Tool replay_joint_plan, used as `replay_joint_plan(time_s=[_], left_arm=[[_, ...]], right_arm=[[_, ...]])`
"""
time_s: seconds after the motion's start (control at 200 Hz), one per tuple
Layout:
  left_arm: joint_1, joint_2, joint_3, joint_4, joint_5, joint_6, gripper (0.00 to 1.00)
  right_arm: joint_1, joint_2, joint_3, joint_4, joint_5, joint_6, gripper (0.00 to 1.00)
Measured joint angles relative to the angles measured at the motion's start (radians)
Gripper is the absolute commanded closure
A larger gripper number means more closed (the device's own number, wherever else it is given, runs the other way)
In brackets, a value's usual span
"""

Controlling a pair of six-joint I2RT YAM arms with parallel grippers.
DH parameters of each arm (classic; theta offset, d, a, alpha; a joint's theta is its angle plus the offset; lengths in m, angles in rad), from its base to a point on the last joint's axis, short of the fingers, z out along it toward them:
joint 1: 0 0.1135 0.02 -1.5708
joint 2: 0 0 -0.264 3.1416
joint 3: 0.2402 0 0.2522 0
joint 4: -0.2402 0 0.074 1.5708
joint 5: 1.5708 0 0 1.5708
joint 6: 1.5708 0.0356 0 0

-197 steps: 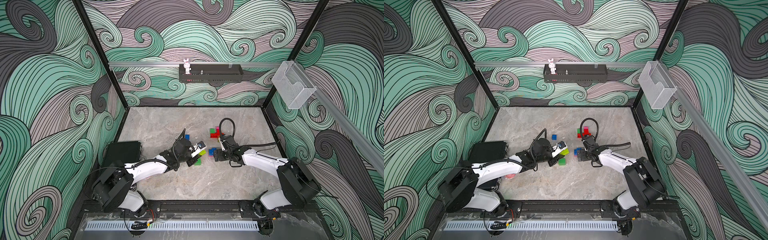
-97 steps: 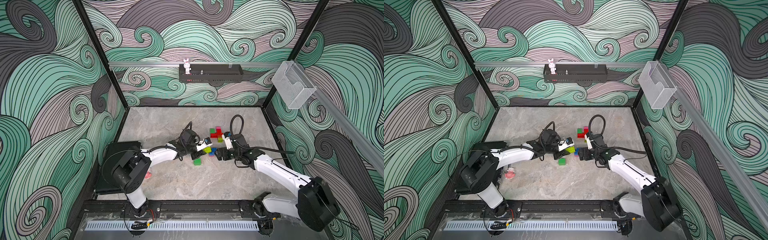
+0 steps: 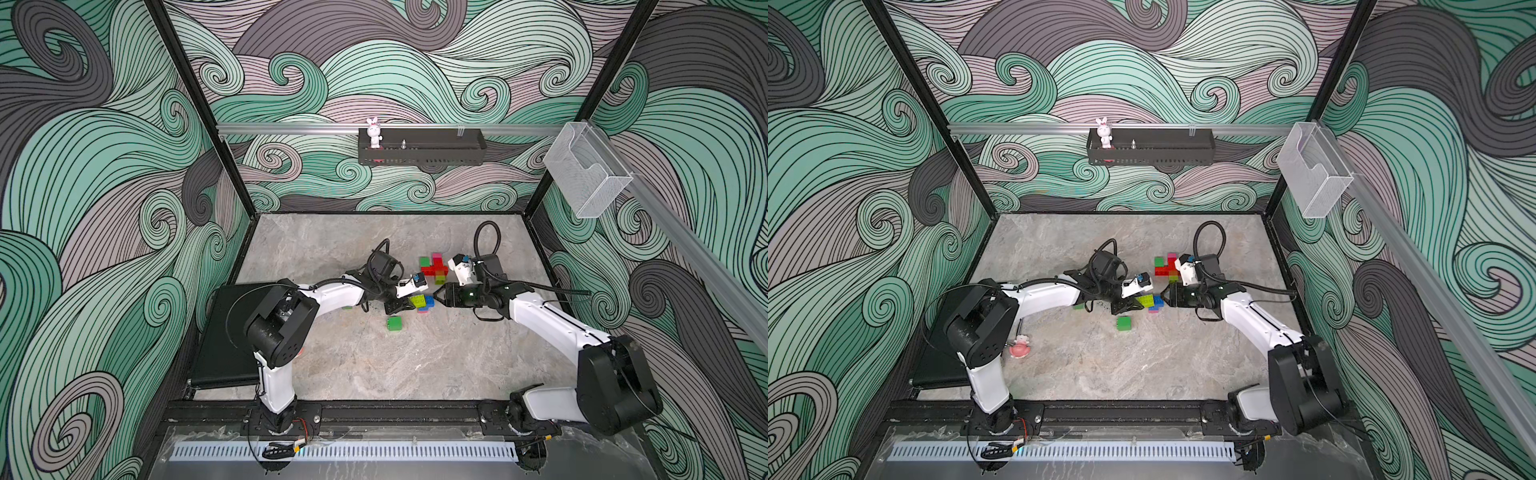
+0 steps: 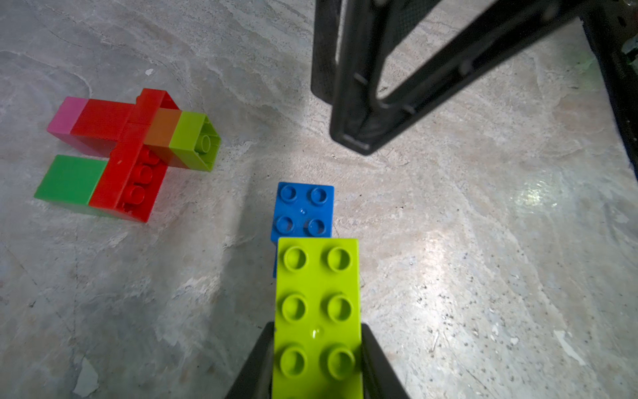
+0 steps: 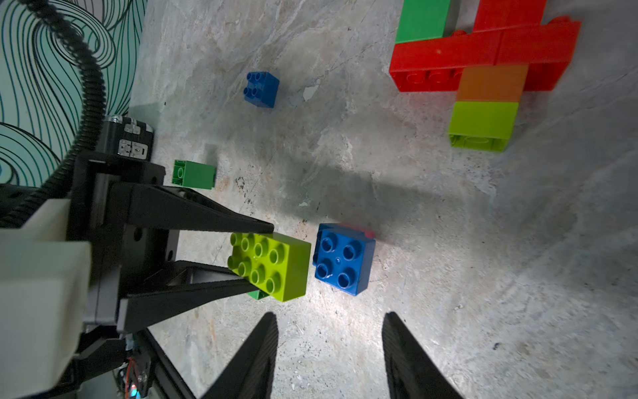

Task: Assemble the number 4 with lego
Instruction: Assemble the lego brick with the lego brick.

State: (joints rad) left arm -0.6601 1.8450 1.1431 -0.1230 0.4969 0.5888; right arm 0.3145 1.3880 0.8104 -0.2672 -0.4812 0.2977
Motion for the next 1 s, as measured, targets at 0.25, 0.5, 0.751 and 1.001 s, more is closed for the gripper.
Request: replay_joint_plan(time_s=[0.25,0.5,0.751,1.001], left_arm=[[0.032,0.027,0.025,-0.022,0.032,-0.005,1.00],[0.031,0.051,0.026,-0.030,0.051,0.021,1.00],[0.031,0.063,0.027,-0.031,0.056,0.022,1.00],[0.031,0.076,0.037,-0.039,0.061,0.027,1.00]], right_arm=[[0.000,0.083,0.043,-0.004,-0.082,-0.009,0.69],[-0.001,0.145,0.076,0.007,-0.161,-0.010,0.84],[-0.001,0.213,0.079,0.028,-0.207,0.004,0.99],[-0.001,0.236,0.080,0.051,-0.232,0.025,0.98]])
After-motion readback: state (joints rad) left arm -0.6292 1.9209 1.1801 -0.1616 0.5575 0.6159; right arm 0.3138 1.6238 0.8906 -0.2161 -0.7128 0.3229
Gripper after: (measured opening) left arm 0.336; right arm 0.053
